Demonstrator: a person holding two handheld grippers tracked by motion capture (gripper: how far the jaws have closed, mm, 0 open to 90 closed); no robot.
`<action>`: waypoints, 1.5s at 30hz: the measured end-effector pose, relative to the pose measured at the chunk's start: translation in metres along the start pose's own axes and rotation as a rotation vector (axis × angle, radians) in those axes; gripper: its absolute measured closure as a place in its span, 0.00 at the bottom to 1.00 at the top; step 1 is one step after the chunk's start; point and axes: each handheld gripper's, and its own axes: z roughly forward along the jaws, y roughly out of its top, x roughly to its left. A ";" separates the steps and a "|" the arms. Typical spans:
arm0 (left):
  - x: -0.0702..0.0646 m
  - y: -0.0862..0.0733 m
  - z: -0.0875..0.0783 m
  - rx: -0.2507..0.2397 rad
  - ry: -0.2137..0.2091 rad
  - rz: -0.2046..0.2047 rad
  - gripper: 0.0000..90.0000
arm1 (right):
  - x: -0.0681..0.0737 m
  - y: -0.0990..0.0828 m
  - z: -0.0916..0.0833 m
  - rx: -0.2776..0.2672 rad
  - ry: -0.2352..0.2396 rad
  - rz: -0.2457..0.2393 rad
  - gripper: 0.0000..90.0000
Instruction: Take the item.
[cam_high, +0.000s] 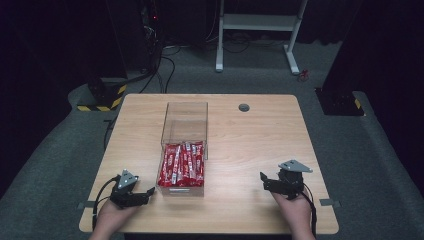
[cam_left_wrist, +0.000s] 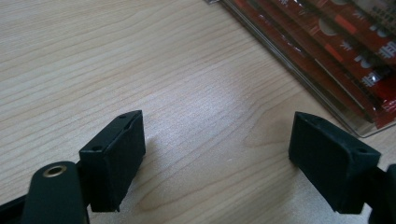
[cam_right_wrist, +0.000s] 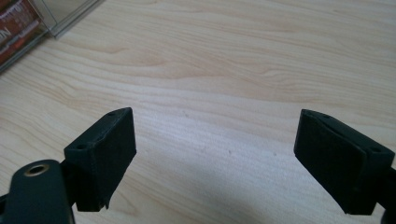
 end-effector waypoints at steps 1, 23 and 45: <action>0.000 0.000 0.000 0.000 0.000 0.000 0.21 | 0.001 0.002 0.000 -0.005 -0.001 0.001 0.14; -0.001 -0.001 -0.001 0.000 0.000 -0.002 0.21 | 0.031 0.033 0.007 -0.064 0.037 -0.044 0.14; -0.002 -0.002 -0.003 -0.001 0.001 -0.004 0.21 | 0.068 0.056 0.014 -0.111 0.111 -0.104 0.16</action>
